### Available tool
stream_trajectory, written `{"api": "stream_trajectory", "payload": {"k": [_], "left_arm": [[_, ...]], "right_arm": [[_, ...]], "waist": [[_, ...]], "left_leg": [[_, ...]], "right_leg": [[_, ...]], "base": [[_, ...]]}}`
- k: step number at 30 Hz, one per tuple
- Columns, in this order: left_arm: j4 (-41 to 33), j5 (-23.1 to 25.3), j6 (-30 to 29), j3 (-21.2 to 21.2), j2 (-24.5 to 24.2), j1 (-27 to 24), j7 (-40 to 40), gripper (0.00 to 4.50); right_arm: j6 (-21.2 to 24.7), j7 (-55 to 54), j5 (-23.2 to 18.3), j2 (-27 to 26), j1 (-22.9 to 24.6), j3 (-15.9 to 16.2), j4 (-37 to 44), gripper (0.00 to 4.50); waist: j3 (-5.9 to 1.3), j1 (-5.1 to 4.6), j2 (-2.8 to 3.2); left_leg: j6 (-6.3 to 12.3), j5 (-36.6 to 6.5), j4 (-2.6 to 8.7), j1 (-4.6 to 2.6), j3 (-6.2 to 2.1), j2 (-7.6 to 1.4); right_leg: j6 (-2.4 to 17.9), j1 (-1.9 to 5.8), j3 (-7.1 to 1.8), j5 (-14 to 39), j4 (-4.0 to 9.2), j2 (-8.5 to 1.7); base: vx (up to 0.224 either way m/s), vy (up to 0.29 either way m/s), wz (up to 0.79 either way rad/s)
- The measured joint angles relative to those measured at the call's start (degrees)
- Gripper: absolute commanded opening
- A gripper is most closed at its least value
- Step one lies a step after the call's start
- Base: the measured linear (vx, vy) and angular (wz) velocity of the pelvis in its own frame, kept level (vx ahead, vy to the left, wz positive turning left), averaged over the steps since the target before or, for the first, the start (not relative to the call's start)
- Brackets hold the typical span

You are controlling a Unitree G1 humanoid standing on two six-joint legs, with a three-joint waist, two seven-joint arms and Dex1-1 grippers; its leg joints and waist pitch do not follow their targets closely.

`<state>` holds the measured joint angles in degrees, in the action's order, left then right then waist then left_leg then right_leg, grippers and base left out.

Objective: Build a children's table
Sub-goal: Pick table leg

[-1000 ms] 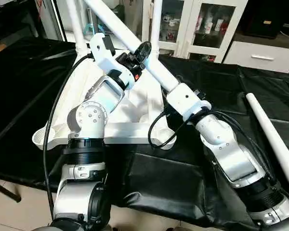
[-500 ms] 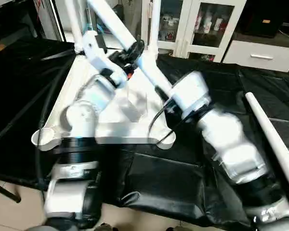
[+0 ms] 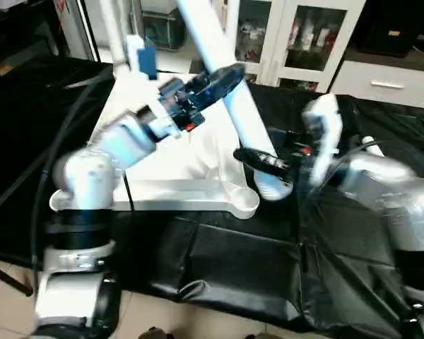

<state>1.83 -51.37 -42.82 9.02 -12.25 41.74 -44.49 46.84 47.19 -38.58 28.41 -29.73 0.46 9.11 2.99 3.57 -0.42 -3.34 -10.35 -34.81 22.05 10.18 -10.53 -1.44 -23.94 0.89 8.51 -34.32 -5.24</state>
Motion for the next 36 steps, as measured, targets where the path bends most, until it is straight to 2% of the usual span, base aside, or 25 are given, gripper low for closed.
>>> {"api": "stream_trajectory", "payload": {"k": [7,8,12,14,27,32,36], "left_arm": [[-1.1,-2.0,-2.2,-1.2,-2.3,-1.3,-7.1,1.77],[-1.2,-2.2,-2.3,-1.3,-2.5,-1.3,-7.8,1.77],[-1.1,-2.2,-2.3,-1.7,-3.0,-1.3,-8.4,1.77],[-1.1,-2.2,-2.1,-1.9,-3.1,-1.3,-8.7,1.77],[-1.1,-1.5,-0.9,-2.2,-3.7,-1.3,-9.1,1.77],[-1.1,-0.5,-0.1,-2.1,-3.9,-2.1,-9.1,1.77],[-0.2,1.4,1.7,-1.8,-3.3,-2.0,-6.6,1.77]], "right_arm": [[3.6,3.7,-2.3,2.2,1.8,1.3,3.5,4.5],[4.0,3.9,-2.4,2.2,2.3,1.6,3.7,4.23],[5.5,4.0,-3.9,2.2,2.4,1.7,3.8,4.11],[5.6,4.0,-4.1,2.2,2.4,1.7,3.8,3.83],[5.4,3.7,-4.1,1.3,2.7,1.9,4.4,2.79],[4.1,2.0,-2.6,0.5,2.8,2.5,4.3,2.37],[0.1,-0.9,1.2,-1.6,2.8,3.5,3.8,2.13]], "waist": [[0.0,0.11,0.0],[0.0,0.15,0.0],[0.0,0.12,0.0],[0.0,0.13,0.0],[0.0,0.12,0.0],[0.0,0.11,0.0],[-0.01,0.05,0.01]], "left_leg": [[-0.01,0.0,-0.05,-0.02,0.0,0.0],[-0.01,0.0,-0.05,-0.01,0.0,0.0],[-0.01,0.0,-0.06,-0.01,0.0,0.0],[-0.01,0.0,-0.06,-0.01,0.0,0.0],[-0.02,0.0,-0.06,0.0,0.0,0.0],[-0.02,0.0,-0.06,0.0,0.0,0.0],[-0.03,0.0,-0.06,-0.01,0.0,0.0]], "right_leg": [[0.0,0.01,-0.01,0.0,-0.06,-0.01],[0.0,0.0,-0.01,0.0,-0.06,-0.02],[0.0,0.0,-0.01,0.0,-0.08,-0.02],[0.0,0.0,-0.01,0.0,-0.07,-0.02],[0.0,0.0,-0.01,0.0,-0.08,-0.02],[0.0,-0.01,-0.01,0.0,-0.08,-0.02],[0.0,-0.01,-0.01,0.0,-0.08,-0.02]], "base": [[0.0,0.0,0.0],[0.0,0.0,0.0],[0.0,0.0,0.0],[0.0,0.0,0.0],[0.0,0.0,0.0],[0.0,0.0,0.0],[0.0,0.0,0.0]]}}
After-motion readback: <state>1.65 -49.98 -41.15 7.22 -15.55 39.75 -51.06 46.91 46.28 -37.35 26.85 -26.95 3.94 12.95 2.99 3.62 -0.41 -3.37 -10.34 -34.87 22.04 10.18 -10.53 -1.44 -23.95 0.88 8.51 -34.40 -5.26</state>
